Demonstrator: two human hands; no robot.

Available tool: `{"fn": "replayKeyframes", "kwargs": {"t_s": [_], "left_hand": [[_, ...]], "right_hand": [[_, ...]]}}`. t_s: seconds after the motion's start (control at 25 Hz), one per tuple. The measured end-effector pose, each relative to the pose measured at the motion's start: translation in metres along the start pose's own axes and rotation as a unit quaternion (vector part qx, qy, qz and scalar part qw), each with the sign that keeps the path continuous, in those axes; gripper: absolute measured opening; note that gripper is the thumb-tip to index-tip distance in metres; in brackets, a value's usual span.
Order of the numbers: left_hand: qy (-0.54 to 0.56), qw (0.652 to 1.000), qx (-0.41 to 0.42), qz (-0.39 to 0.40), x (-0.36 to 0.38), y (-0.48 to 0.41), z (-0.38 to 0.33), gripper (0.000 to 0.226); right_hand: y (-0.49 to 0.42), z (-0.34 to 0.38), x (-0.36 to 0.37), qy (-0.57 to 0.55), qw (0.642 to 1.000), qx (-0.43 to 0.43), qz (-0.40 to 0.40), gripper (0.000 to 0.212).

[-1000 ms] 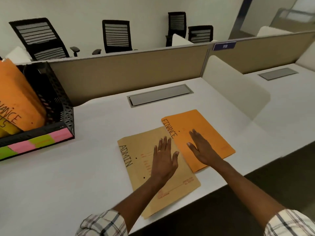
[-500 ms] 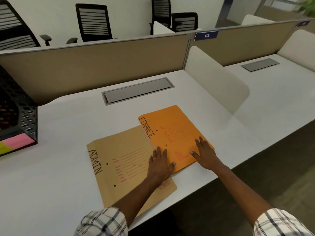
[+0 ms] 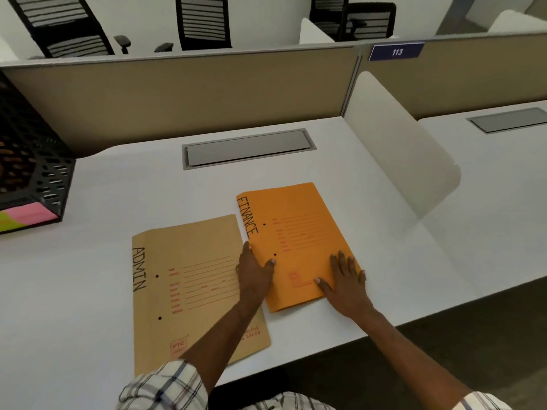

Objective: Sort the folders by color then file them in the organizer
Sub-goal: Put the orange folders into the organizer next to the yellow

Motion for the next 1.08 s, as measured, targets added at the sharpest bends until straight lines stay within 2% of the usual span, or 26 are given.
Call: {"fn": "replayKeyframes", "kwargs": {"t_s": [0.08,0.16,0.28,0.44,0.6,0.76,0.92,1.08], "left_hand": [[0.11,0.993,-0.012,0.035,-0.007,-0.002,0.001,0.061],[0.184,0.98,0.012,0.078,-0.015,0.001,0.0,0.046],[0.273,0.958,0.038,0.085,-0.027,0.01,-0.013,0.049],[0.303,0.945,0.088,0.082,-0.047,0.023,-0.035,0.056],[0.28,0.947,0.15,0.049,-0.086,0.03,-0.048,0.043],[0.272,0.944,0.187,0.011,-0.142,0.031,-0.038,0.042],[0.276,0.939,0.192,-0.072,-0.204,0.03,-0.01,0.038],[0.238,0.936,0.173,-0.195,-0.276,0.016,0.033,0.032]], "right_hand": [[-0.005,-0.002,-0.004,-0.021,1.0,-0.001,0.003,0.089],[-0.012,0.003,-0.015,-0.051,0.999,-0.007,0.008,0.089],[-0.024,0.023,-0.043,-0.1,0.994,-0.031,-0.001,0.087],[-0.036,0.092,-0.109,-0.199,0.967,-0.151,-0.056,0.09],[-0.044,0.189,-0.19,-0.196,0.935,-0.26,-0.144,0.092],[-0.035,0.297,-0.241,-0.135,0.898,-0.377,-0.182,0.092],[-0.011,0.389,-0.233,-0.105,0.842,-0.508,-0.148,0.062],[0.011,0.481,-0.197,-0.106,0.792,-0.585,-0.136,0.047]]}}
Point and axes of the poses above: each hand's wrist, its own y-axis away from the middle knuckle, its own x-axis out of the palm, z = x × y, the point moved 3 cm from there along -y, towards the middle knuckle, and after that the axes turned 9 degrees about -y, right-handed, at the moved point
